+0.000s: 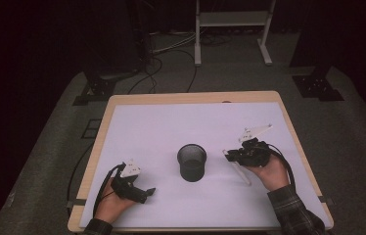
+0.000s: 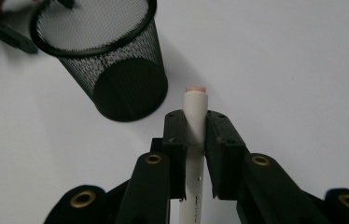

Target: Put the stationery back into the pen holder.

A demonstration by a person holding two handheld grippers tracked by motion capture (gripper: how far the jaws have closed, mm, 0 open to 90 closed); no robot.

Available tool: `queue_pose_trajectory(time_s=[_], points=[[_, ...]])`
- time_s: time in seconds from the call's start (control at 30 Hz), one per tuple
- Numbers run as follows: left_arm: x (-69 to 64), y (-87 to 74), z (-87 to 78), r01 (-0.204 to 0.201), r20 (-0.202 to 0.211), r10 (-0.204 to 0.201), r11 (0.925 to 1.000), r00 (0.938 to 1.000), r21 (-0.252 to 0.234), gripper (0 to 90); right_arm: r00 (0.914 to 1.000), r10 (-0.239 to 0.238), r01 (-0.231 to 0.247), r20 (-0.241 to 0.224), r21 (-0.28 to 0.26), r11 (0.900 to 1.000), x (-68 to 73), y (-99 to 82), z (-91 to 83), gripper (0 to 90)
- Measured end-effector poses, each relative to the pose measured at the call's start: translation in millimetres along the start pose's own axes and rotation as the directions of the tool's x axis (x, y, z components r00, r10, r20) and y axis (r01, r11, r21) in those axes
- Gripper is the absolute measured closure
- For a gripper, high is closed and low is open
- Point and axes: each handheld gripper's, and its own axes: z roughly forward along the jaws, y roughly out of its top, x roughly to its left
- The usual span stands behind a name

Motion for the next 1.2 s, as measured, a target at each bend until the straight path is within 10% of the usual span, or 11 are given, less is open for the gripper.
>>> queue_pose_trajectory(time_s=[0.53,1.2], points=[[0.2,0.1,-0.4,-0.001,0.002,0.001,1.0,1.0,0.006,0.0,0.9991,-0.04,0.036,-0.018,-0.183,0.9824,11.4,41.4,-30.3,77.6],[0.3,0.1,-0.5,-0.002,0.003,0.002,1.0,1.0,0.007,0.0,0.9896,-0.139,0.125,-0.038,-0.255,0.9589,35.3,108.2,-25.1,77.5]])
